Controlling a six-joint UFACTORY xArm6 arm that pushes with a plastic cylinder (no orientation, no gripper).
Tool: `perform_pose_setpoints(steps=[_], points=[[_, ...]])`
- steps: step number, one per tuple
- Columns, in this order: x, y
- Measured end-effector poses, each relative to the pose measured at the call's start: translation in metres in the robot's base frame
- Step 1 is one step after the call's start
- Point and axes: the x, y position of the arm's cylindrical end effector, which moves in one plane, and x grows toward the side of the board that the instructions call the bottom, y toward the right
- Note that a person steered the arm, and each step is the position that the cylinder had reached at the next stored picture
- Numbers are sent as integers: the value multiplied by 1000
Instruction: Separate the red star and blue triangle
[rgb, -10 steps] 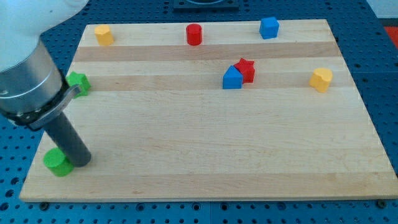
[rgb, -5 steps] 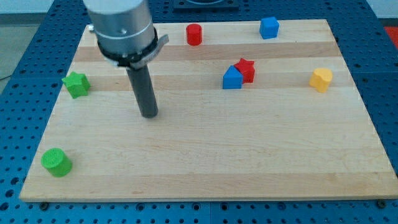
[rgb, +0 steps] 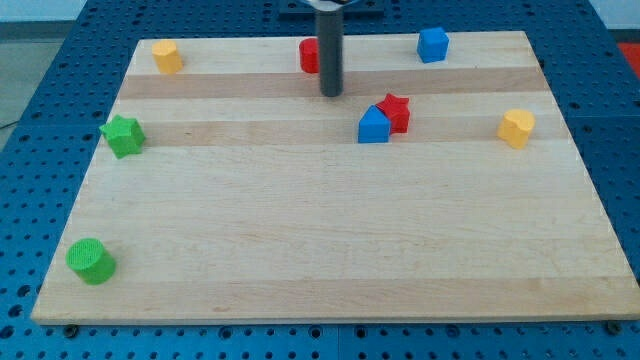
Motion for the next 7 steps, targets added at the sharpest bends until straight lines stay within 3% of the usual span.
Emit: perform_pose_setpoints(steps=[3,5,6,7], points=[[81,73],[146,70],[141,69],[108,67]])
